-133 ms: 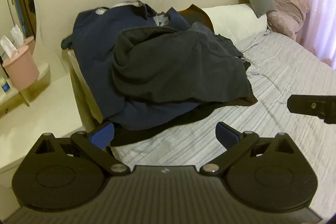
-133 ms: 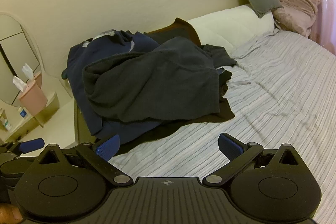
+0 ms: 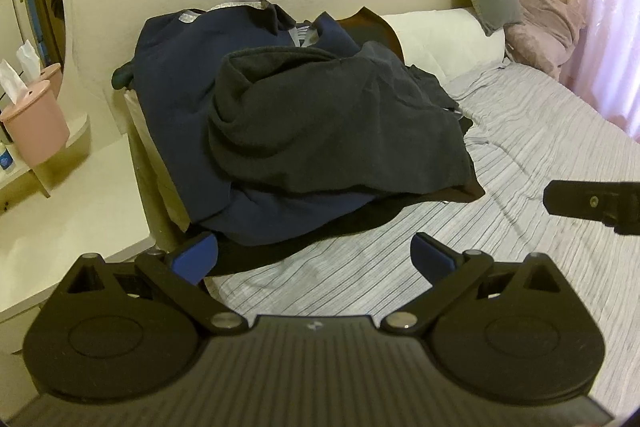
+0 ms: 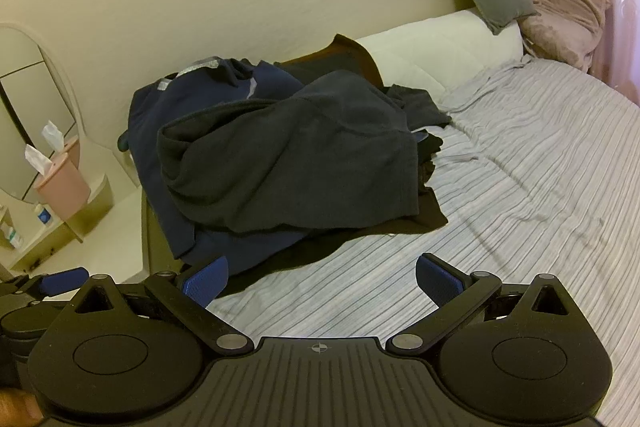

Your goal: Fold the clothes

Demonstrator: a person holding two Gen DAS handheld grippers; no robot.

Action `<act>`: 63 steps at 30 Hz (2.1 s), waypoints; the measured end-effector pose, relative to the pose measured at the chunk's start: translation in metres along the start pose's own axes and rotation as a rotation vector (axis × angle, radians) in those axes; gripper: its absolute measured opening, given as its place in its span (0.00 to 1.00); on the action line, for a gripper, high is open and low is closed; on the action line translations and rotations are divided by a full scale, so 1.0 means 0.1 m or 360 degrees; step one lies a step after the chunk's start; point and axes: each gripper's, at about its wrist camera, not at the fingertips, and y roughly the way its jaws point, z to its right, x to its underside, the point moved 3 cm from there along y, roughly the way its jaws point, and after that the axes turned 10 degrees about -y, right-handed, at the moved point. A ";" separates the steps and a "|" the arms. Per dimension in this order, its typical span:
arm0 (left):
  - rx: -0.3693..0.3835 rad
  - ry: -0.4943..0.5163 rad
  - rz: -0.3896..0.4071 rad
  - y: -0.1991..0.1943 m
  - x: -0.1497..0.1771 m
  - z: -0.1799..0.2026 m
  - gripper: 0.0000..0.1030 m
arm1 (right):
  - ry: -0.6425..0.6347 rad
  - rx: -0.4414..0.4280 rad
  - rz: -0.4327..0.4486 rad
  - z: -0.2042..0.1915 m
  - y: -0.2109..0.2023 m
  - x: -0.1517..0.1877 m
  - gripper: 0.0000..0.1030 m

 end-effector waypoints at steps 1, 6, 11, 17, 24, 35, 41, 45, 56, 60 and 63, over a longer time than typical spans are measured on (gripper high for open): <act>0.0007 -0.0004 -0.0002 0.00 0.01 0.00 0.98 | 0.0001 -0.0001 -0.0001 0.00 0.00 0.00 1.00; 0.0039 -0.0022 -0.0013 0.03 0.05 -0.02 0.98 | 0.0003 -0.0005 -0.0004 -0.01 0.00 0.01 1.00; 0.0037 -0.0030 -0.0008 -0.04 0.01 -0.03 0.98 | 0.0007 -0.0010 -0.0003 -0.02 -0.01 0.02 1.00; 0.0024 -0.0029 -0.0003 -0.04 0.03 -0.05 0.98 | 0.0001 -0.0016 -0.0013 -0.02 0.01 0.06 1.00; 0.0027 -0.0033 -0.0001 -0.04 0.03 -0.05 0.98 | -0.0001 -0.0017 -0.0016 -0.03 0.02 0.06 1.00; 0.0030 -0.0028 -0.0011 -0.01 0.03 -0.05 0.98 | -0.0001 -0.0022 -0.0023 -0.03 0.02 0.06 1.00; 0.0032 -0.0022 -0.0016 -0.01 0.05 -0.01 0.98 | 0.0002 -0.0024 -0.0026 -0.01 0.02 0.06 1.00; 0.0029 -0.0022 -0.0023 -0.02 0.09 0.02 0.98 | 0.0001 -0.0027 -0.0038 0.01 0.01 0.07 1.00; -0.0014 0.0029 -0.0041 -0.15 0.28 0.18 0.97 | 0.0001 -0.0110 -0.0036 0.21 -0.10 0.22 1.00; -0.0044 0.0140 -0.0053 -0.22 0.38 0.28 0.97 | -0.0007 -0.0146 -0.0027 0.36 -0.16 0.34 1.00; -0.0055 0.0269 -0.0061 -0.20 0.40 0.31 0.97 | -0.0015 -0.0180 -0.0014 0.43 -0.17 0.39 1.00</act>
